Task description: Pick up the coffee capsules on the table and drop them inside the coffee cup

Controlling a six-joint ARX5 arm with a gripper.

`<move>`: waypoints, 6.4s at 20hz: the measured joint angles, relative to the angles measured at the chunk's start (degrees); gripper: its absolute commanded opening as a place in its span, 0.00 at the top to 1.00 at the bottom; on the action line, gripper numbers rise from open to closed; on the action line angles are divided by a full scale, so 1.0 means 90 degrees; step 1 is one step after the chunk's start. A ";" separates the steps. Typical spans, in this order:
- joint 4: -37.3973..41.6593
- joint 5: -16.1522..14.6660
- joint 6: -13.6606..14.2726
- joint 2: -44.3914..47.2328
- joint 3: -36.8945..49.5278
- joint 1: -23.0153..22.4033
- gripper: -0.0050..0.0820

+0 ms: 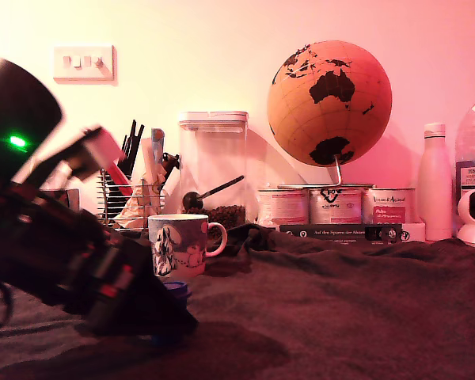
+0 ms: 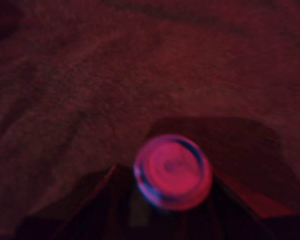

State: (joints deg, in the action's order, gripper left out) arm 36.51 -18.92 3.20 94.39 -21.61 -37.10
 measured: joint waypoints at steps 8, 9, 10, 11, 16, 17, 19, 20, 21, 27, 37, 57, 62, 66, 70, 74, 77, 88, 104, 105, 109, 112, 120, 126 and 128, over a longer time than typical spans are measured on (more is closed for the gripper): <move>-0.0148 -0.0007 0.0000 0.0027 -0.0041 0.0000 0.62; -0.0155 -0.0007 0.0000 0.0027 -0.0041 0.0000 0.64; -0.0160 -0.0007 0.0000 0.0027 -0.0041 0.0000 0.66; -0.0168 -0.0007 0.0000 0.0027 -0.0041 0.0000 0.66; -0.0177 -0.0010 0.0000 0.0024 -0.0041 0.0000 0.66; -0.0180 -0.0010 0.0000 0.0024 -0.0041 0.0000 0.66; -0.0216 -0.0010 0.0000 0.0007 -0.0041 0.0000 0.68; -0.0287 -0.0007 0.0000 -0.0046 -0.0041 0.0000 0.71; -0.0367 -0.0007 0.0000 -0.0114 -0.0041 0.0000 0.74; -0.0291 -0.0007 0.0005 -0.0614 -0.0041 0.0000 0.76; -0.0478 0.0289 0.0005 -0.2174 -0.0041 0.0546 0.76; -0.0775 0.0330 0.0005 -0.2569 -0.0041 0.2516 0.76; -0.0491 0.0323 -0.0141 -0.2569 -0.0041 0.2516 0.76; -0.0080 0.0136 -0.0248 -0.2504 -0.0092 0.2514 0.76; 0.0090 0.0104 -0.0335 -0.1967 -0.0452 0.2514 0.76; 0.0090 -0.0092 -0.0335 -0.1406 -0.0969 0.2516 0.76; -0.0039 -0.0301 -0.0335 -0.0923 -0.1542 0.2514 0.76; -0.2101 -0.0610 -0.0321 0.0631 -0.3915 0.2208 0.76; -0.4473 -0.0236 0.0005 0.1554 -0.5421 0.1943 0.75; -0.4512 -0.0236 0.0005 0.1554 -0.5421 0.1940 0.75; -0.4524 -0.0216 0.0005 0.1554 -0.5421 0.1940 0.56; -0.4532 -0.0172 0.0005 0.1554 -0.5421 0.1940 0.17; -0.4488 -0.0182 0.0007 0.1554 -0.5445 0.1923 0.17; -0.4539 -0.0185 0.0007 0.1554 -0.5445 0.1926 0.71; -0.4571 -0.0262 0.0007 0.1554 -0.5445 0.1928 0.98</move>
State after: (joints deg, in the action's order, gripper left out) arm -4.62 -21.28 3.27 108.38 -70.61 -19.75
